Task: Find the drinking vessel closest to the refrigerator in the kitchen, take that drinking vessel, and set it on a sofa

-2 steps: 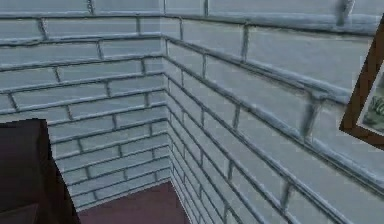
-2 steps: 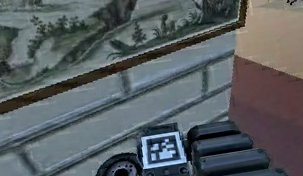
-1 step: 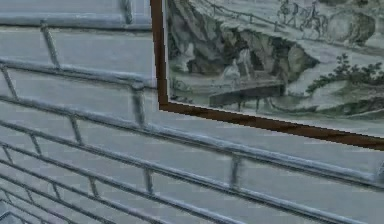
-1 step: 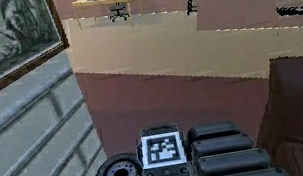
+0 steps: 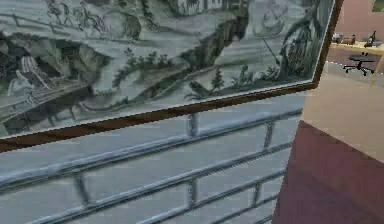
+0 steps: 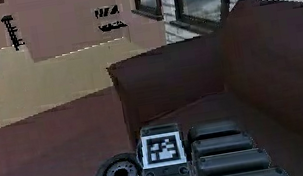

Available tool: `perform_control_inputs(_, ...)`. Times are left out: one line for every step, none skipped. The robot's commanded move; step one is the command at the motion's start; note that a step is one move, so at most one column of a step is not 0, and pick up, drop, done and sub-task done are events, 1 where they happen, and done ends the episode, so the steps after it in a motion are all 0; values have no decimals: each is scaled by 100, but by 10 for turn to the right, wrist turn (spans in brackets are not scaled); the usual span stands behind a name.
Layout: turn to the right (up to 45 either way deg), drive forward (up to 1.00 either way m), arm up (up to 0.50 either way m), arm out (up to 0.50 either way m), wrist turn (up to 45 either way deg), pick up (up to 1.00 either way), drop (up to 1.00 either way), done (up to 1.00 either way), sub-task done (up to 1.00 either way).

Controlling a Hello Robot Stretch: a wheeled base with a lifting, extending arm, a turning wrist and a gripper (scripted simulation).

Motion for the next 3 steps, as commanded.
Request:
perform_control_inputs(-450,0,0,0,0,0,0,0,0)
perform_control_inputs(-450,0,0,0,0,0,0,0,0)
perform_control_inputs(-390,0,0,0,0,0,0,0,0)
